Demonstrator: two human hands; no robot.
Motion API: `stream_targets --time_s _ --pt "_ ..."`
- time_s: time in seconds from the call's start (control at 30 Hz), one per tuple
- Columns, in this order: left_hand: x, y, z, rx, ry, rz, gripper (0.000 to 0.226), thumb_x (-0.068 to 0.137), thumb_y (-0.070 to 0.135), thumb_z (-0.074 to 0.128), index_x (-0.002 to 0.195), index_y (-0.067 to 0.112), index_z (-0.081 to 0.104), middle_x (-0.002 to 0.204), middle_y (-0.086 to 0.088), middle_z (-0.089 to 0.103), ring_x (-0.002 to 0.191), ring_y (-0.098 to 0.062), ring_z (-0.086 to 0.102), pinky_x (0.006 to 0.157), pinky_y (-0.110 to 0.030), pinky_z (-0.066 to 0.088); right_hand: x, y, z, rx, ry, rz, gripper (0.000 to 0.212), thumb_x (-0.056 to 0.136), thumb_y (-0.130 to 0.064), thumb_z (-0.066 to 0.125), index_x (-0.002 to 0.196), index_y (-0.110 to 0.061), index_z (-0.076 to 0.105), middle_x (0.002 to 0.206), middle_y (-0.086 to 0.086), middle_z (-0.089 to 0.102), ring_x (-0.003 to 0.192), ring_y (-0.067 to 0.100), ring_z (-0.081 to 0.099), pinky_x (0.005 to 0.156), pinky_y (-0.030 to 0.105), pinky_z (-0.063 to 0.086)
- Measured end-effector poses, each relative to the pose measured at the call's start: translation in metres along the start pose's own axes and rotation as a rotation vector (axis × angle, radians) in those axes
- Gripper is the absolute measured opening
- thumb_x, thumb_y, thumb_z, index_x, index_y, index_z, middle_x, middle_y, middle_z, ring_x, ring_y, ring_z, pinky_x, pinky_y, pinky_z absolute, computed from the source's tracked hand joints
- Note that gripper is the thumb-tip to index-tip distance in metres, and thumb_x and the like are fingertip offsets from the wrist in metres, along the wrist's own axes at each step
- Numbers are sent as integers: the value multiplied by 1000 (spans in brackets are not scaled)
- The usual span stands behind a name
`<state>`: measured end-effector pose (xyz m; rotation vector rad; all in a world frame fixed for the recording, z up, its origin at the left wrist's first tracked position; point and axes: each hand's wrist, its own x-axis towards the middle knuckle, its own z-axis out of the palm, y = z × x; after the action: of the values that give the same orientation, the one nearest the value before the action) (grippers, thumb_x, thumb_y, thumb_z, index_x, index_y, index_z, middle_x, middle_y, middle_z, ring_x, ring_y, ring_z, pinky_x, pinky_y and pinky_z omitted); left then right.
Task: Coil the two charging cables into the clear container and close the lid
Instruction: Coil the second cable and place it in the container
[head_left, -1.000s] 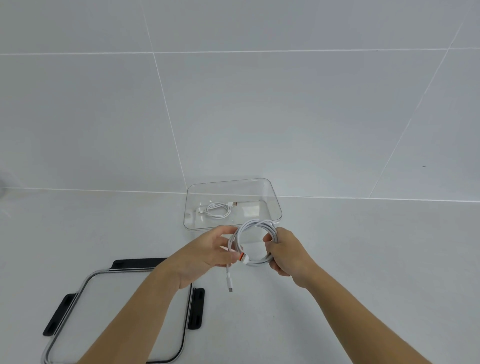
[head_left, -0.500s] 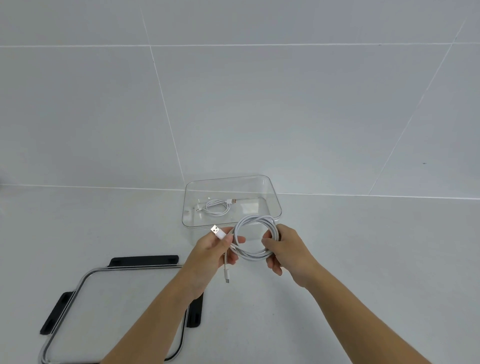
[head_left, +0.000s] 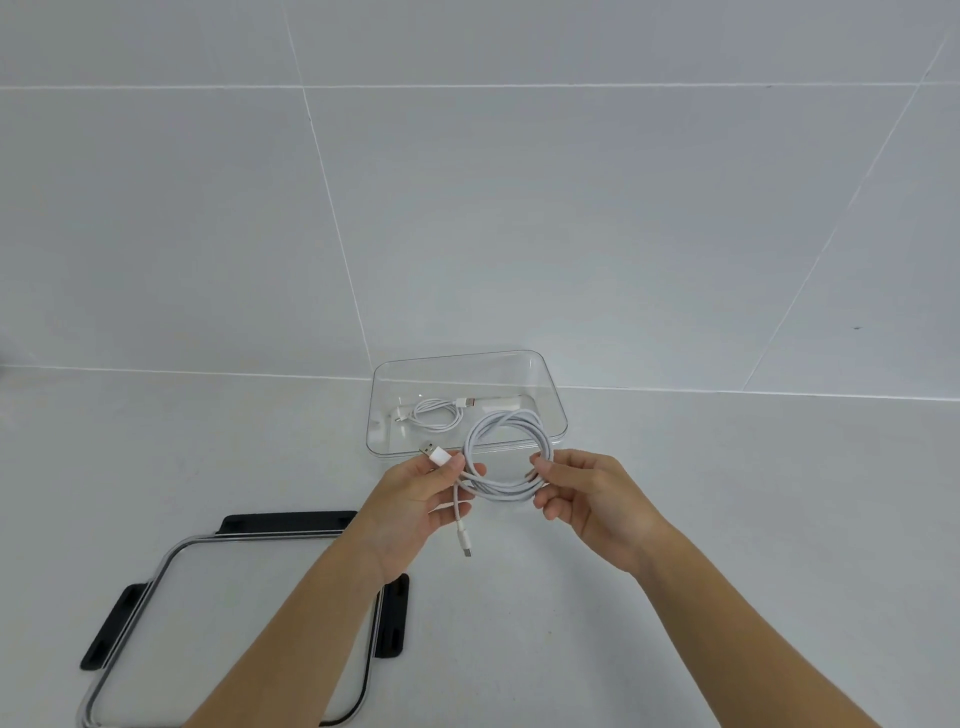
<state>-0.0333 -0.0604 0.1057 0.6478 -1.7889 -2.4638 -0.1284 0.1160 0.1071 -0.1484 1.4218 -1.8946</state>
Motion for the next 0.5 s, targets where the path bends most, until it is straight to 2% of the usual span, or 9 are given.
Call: stream_targets --time_s 0.13,0.2,0.27,0.37,0.43,0.5 --pt "4 11 -2 242 1 11 14 89 20 58 98 15 67 104 -2 71 93 -13 59 88 -32 42 3 -5 -6 10 5 -15 5 83 1 62 86 3 65 72 11 60 50 13 58 46 18 49" --pt "6 17 -4 286 -1 31 13 85 12 62 97 16 65 89 4 66 78 -5 57 78 -25 38 3 -8 -7 -22 -10 -70 11 81 7 61 89 1 66 76 11 63 54 15 59 51 19 51" --pt "9 23 -6 257 10 65 19 81 0 65 91 16 64 75 7 56 66 -7 49 68 -22 35 4 -14 -6 -67 -25 -139 18 79 13 60 89 0 67 79 9 64 60 17 61 58 20 53" --pt "11 32 -7 197 19 122 25 76 -13 64 83 11 66 76 2 59 64 -11 52 61 -19 46 6 -21 -4 -121 -18 -228 25 75 18 61 86 -4 69 81 9 66 64 20 62 65 21 53" --pt "14 37 -7 152 27 173 26 75 -19 60 80 6 67 84 -7 61 71 -15 60 64 -20 54 8 -25 -2 -183 -9 -295 31 72 20 63 82 -9 71 83 7 67 69 21 63 72 23 51" --pt "19 40 -6 98 49 201 25 78 -21 54 80 1 68 91 -14 63 82 -22 63 70 -21 57 10 -26 0 -244 -16 -386 38 73 21 62 78 -14 73 87 1 68 73 16 64 71 20 49"
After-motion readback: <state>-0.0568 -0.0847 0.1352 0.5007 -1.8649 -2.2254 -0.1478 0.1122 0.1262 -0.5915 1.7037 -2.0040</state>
